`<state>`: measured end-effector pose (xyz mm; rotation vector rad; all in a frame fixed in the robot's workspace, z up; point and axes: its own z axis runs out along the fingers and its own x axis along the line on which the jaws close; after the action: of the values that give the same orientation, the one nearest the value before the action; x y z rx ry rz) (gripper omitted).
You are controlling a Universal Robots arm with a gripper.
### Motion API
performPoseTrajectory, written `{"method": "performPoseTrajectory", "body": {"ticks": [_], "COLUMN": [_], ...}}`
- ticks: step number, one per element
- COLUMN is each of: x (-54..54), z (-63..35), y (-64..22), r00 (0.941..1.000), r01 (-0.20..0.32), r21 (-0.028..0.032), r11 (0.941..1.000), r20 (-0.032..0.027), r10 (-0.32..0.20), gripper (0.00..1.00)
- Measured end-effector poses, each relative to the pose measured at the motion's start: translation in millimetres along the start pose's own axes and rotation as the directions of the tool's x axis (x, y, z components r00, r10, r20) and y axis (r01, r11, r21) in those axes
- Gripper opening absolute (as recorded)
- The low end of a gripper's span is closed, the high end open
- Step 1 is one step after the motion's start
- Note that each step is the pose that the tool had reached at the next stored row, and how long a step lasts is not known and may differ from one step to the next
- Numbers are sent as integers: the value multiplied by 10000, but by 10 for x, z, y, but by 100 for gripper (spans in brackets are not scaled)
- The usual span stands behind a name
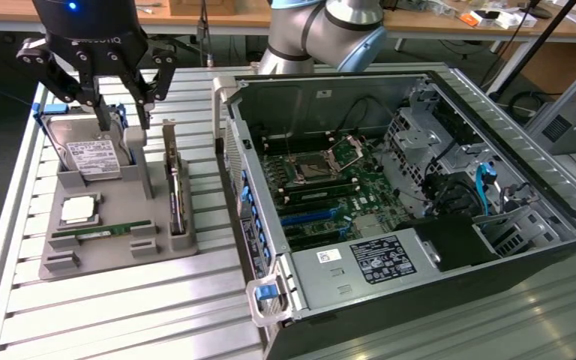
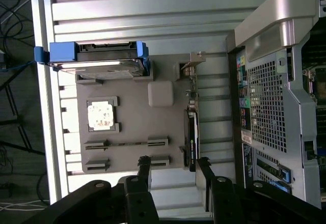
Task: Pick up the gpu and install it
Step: 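Pick up the gpu and move the gpu toward the slot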
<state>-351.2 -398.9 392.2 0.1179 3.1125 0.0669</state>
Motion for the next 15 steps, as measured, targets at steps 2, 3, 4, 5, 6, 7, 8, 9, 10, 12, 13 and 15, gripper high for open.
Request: {"method": "performPoseTrajectory", "body": {"ticks": [2,3,4,5,6,7,8,9,10,12,13,15], "x": [0,0,0,0,0,0,1,1,1,1,2,2], "z": [0,1,5,17,27,32,39,48,54,71,80,93], "y": [0,0,0,-1,-1,-1,-2,-2,-3,-3,-4,-4], "r00": [10000,10000,10000,10000,10000,10000,10000,10000,10000,10000,10000,10000], "r01": [0,0,0,-1,0,-1,-1,-1,0,0,0,0], "r21": [0,0,0,0,0,0,0,-1,0,-1,0,4], "r11": [10000,10000,10000,10000,10000,10000,10000,10000,10000,10000,10000,10000], "r20": [0,-1,1,0,0,0,0,1,0,0,1,-1], "r10": [0,0,0,1,0,1,1,1,0,0,0,0], "gripper": [48,48,48,48,48,48,48,48,48,48,48,48]}}
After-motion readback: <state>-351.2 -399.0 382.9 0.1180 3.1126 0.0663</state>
